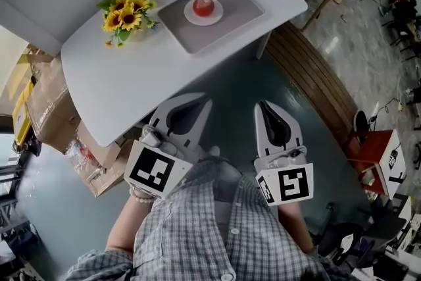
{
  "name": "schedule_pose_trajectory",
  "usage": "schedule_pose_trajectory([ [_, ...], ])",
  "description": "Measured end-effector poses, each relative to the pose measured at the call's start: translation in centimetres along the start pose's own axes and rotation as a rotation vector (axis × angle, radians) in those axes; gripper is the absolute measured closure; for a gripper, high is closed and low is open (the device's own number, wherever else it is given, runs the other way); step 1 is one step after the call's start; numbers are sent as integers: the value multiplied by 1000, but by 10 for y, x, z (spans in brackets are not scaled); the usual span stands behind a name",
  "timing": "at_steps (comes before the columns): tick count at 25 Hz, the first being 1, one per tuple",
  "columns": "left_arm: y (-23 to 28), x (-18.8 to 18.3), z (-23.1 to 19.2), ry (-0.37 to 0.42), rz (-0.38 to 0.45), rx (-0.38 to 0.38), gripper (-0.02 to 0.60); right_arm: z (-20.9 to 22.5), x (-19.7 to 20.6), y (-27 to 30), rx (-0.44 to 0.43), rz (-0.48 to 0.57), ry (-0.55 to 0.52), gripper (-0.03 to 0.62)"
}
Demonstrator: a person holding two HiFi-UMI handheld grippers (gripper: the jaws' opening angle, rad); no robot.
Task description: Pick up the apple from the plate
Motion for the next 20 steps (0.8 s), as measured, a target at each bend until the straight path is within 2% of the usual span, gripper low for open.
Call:
schedule_pose_trajectory([
  [6,11,0,-21,-29,-5,-28,572,-6,8,17,-37,-32,-44,568],
  [12,41,-15,-39,-25,-3,-7,572,12,9,42,-28,-44,-59,568],
  [15,59,-24,-58,-21,-12,-6,572,24,10,67,-40,-32,-67,568],
  [20,84,-38,-96,-35,-25,-33,572,36,12,120,-71,-82,-67,568],
])
Point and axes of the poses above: the fingertips, and each gripper's own axes: y forward along the fingers, z to its right, x out of its underside, the point moved 5 cm from there along -y, backward along the fingers, and after that the axes turned 15 degrees about -y, right-handed, at the moved point
